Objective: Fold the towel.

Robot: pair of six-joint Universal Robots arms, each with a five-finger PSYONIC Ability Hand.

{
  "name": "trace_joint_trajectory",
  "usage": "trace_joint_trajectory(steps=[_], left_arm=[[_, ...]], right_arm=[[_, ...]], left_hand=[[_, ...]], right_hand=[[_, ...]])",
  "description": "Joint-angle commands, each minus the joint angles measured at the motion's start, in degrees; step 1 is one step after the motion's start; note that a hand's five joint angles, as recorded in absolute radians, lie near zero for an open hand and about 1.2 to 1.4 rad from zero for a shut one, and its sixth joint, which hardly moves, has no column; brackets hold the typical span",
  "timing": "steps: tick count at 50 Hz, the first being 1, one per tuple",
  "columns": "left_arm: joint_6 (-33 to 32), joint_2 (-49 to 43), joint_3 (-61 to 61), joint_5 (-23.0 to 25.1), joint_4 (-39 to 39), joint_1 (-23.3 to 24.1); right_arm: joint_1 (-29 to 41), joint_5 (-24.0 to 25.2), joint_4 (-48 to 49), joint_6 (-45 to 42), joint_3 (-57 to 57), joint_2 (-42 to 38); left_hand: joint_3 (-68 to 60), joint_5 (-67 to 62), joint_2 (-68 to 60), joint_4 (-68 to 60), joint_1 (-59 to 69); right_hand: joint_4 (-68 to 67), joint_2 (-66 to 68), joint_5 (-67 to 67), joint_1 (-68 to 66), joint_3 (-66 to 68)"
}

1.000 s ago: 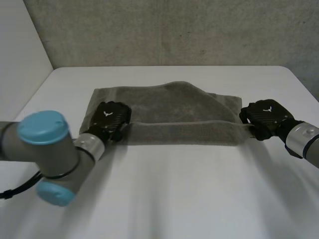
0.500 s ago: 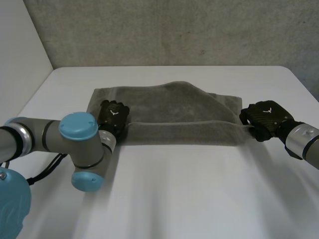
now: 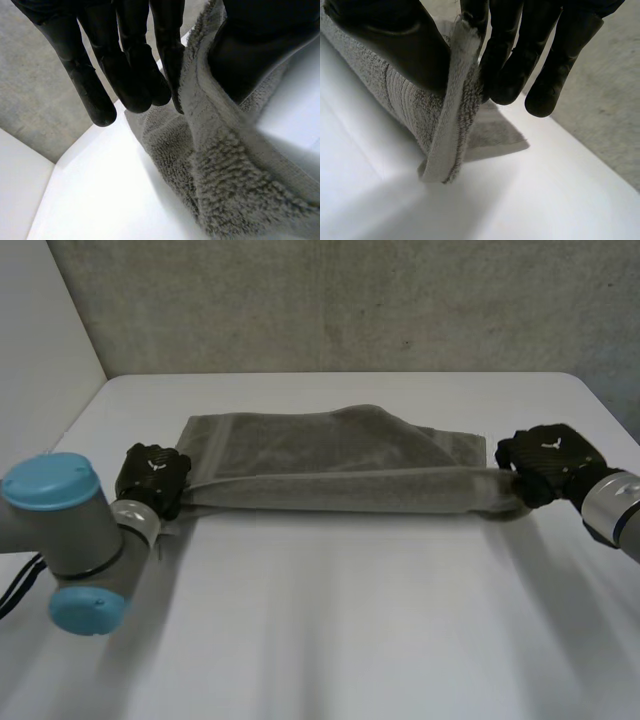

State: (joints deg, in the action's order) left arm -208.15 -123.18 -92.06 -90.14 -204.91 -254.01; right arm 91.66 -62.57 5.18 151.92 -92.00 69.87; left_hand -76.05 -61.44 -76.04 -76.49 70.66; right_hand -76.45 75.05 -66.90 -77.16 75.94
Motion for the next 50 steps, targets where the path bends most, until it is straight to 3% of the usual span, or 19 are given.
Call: trace_joint_trajectory(steps=[1, 11, 22, 28, 30, 33, 35, 40, 45, 50], left_arm=[[0.4, 9.3, -4.8, 6.8, 2.0, -2.2], [2.4, 30.3, -4.4, 14.4, 9.4, -2.1], [9.4, 35.5, 2.9, 16.9, 16.6, -3.8], [11.0, 24.7, 8.4, 16.9, 18.9, -5.4], [10.7, 21.5, 10.5, 16.8, 19.9, -5.3], [10.7, 14.1, 15.5, 16.6, 21.4, -4.8], [10.7, 7.0, 21.7, 16.5, 21.9, -4.2], [10.7, -1.9, 32.5, 16.5, 21.6, -4.0], [11.0, -7.9, 46.5, 16.4, 21.1, -3.1], [11.7, -8.0, 56.3, 15.9, 18.9, -0.8]], right_arm=[[-0.5, -0.5, -3.4, 4.4, 1.3, 8.4], [-0.5, 0.6, -15.4, 9.8, 9.2, 21.1], [-0.8, 0.1, -25.2, 8.9, 21.5, 21.4], [1.9, -2.2, -27.1, 4.4, 27.3, 9.5], [5.5, -6.8, -27.7, -0.2, 30.3, 3.3], [7.1, -9.7, -27.6, -2.3, 32.1, -0.1], [9.8, -14.7, -27.3, -5.1, 37.7, -7.4], [12.2, -19.8, -24.8, -6.5, 49.4, -17.7], [12.5, -23.6, -19.6, -6.2, 61.1, -23.1], [14.1, -25.5, -11.8, -5.8, 66.8, -22.1]], left_hand=[[-4.0, -8.6, -4.0, -3.5, 9.3], [-4.0, -8.6, -4.0, -3.5, 9.3], [-4.0, -8.6, -4.0, -3.5, 9.3], [-4.0, -8.6, -4.0, -3.5, 9.3], [-4.0, -8.6, -4.0, -3.5, 9.3], [-4.0, -8.6, -4.0, -3.5, 9.3], [-4.0, -8.6, -4.0, -3.5, 9.3], [-4.0, -8.6, -4.0, -3.5, 9.3], [-4.0, -8.6, -4.0, -3.5, 9.3], [-4.0, -8.6, -4.0, -3.5, 9.3]], right_hand=[[-3.5, 5.0, -3.1, -2.8, 4.1], [-3.5, 5.0, -3.1, -2.8, 4.1], [-3.5, 5.0, -3.1, -2.8, 4.1], [-3.5, 5.0, -3.1, -2.8, 4.1], [-3.5, 5.0, -3.1, -2.8, 4.1], [-3.5, 5.0, -3.1, -2.8, 4.1], [-3.5, 5.0, -3.1, -2.8, 4.1], [-3.5, 5.0, -3.1, -2.8, 4.1], [-3.5, 5.0, -3.1, -2.8, 4.1], [-3.5, 5.0, -3.1, -2.8, 4.1]])
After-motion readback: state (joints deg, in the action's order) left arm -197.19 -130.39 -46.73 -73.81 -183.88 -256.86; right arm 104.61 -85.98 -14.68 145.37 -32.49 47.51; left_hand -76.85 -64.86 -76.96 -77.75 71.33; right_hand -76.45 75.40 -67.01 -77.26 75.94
